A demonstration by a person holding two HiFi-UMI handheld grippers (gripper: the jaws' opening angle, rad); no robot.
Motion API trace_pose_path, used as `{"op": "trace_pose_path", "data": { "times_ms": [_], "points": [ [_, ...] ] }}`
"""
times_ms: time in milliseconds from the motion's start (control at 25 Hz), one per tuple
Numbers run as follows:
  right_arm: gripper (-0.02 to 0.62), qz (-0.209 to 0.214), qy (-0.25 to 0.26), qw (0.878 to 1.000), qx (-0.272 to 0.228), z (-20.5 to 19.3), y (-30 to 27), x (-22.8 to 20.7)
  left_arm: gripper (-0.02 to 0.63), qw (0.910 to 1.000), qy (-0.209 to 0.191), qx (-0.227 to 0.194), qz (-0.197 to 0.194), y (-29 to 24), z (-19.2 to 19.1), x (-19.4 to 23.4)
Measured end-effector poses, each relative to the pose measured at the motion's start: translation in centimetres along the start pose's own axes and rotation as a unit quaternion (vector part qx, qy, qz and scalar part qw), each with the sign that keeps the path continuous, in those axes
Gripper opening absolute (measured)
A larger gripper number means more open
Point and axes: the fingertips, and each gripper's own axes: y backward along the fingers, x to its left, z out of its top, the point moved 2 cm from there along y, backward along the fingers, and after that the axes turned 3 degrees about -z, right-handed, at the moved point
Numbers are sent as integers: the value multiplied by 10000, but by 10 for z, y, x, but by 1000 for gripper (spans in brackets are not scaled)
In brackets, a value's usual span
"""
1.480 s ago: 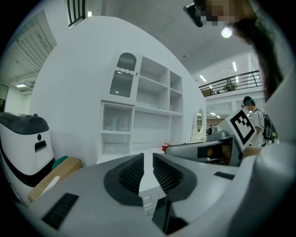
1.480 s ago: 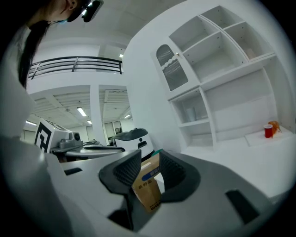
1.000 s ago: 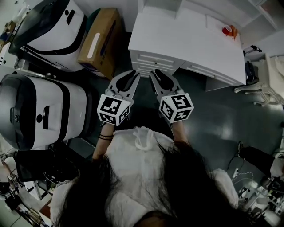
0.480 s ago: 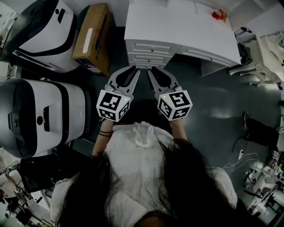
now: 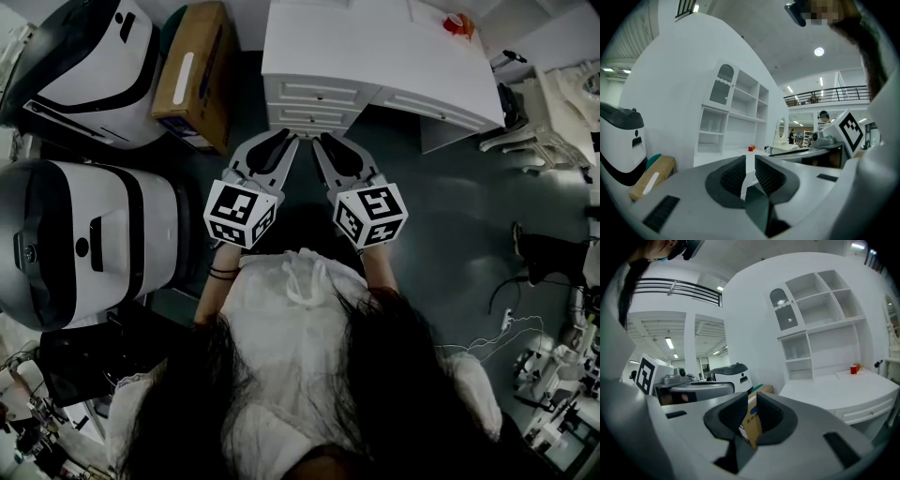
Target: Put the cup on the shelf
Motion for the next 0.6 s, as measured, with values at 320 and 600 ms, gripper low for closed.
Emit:
{"op": "trace_pose_path", "data": {
  "times_ms": [320, 600],
  "points": [
    [67, 30, 44, 10000, 23, -1, -2, -2, 55, 10000, 7, -46, 61, 0, 0, 2],
    [67, 30, 100, 9999, 4, 3, -2, -8, 55, 9999, -12, -110, 103, -8, 5, 6]
  ]
}}
